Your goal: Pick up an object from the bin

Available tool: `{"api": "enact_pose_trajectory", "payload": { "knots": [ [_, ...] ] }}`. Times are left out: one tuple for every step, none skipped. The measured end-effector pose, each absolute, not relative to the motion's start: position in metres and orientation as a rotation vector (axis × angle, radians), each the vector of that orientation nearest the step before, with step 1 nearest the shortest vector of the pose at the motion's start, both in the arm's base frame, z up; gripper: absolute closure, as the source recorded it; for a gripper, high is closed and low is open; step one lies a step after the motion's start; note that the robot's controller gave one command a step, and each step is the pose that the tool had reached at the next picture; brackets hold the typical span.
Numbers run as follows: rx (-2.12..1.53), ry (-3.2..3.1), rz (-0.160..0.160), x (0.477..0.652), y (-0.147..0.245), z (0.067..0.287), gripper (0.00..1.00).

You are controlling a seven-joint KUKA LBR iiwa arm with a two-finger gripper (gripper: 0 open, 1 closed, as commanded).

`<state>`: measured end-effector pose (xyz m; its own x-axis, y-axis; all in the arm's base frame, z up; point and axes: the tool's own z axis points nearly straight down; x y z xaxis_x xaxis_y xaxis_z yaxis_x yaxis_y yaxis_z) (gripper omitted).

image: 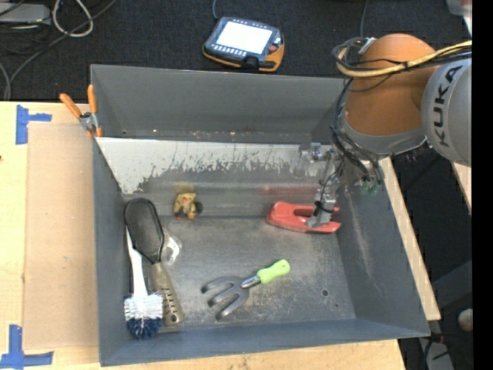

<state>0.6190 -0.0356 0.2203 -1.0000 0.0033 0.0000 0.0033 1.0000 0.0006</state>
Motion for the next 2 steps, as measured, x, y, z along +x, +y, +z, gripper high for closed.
{"api": "enact_pose_trajectory", "payload": {
  "knots": [
    [-0.226,-3.134,-0.002,0.616,-0.08,0.107,0.0],
    [-0.369,-3.124,-0.003,0.617,-0.089,0.15,0.0]
  ]
}}
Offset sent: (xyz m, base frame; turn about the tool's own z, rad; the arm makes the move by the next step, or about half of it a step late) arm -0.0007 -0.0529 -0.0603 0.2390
